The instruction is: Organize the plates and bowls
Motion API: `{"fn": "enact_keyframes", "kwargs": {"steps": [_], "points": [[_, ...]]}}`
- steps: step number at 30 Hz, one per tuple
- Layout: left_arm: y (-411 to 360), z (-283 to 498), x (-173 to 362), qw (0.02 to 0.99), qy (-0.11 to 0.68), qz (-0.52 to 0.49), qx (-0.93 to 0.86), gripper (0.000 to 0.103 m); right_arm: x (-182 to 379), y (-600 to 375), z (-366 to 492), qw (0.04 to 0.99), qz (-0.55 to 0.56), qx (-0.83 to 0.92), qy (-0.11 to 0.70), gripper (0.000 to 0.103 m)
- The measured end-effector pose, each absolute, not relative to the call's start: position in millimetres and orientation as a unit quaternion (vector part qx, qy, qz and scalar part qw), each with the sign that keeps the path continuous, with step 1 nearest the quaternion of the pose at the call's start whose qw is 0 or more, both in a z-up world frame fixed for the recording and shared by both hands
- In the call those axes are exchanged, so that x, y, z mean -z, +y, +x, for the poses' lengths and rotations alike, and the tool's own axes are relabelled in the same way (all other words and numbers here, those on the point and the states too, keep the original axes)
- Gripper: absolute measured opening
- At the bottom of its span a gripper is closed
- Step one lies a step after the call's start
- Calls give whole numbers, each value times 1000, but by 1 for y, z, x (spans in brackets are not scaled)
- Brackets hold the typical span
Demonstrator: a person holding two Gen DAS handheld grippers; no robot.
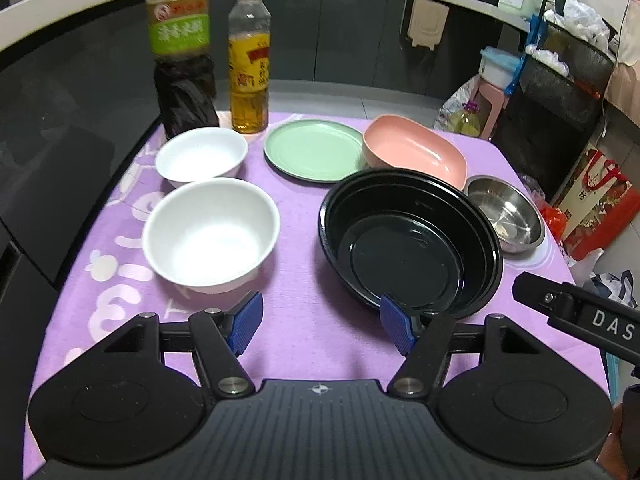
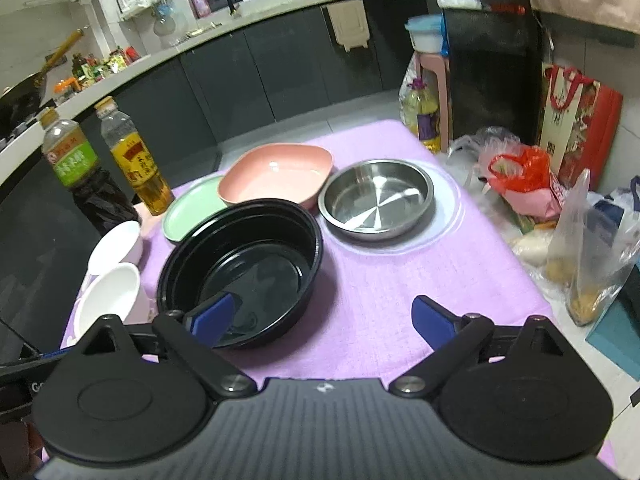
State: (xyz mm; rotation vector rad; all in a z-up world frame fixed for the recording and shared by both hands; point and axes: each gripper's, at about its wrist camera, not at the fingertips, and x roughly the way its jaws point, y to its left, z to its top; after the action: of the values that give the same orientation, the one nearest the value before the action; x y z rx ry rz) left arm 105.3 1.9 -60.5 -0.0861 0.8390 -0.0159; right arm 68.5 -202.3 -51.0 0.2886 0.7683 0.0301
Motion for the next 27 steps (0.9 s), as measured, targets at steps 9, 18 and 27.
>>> {"fn": "enact_keyframes", "kwargs": {"steps": [9,18,27], "points": [[-1,133,76,893,445,-62,14,56,65,-208,91,901,161,-12,403,63],[0,154,87,881,465,-83,17,54,77,-211,108,891,169,-7,421,63],[-6,164,97,877,471,-87,49,19,92,-211,130,878,182,-25,441,43]]}}
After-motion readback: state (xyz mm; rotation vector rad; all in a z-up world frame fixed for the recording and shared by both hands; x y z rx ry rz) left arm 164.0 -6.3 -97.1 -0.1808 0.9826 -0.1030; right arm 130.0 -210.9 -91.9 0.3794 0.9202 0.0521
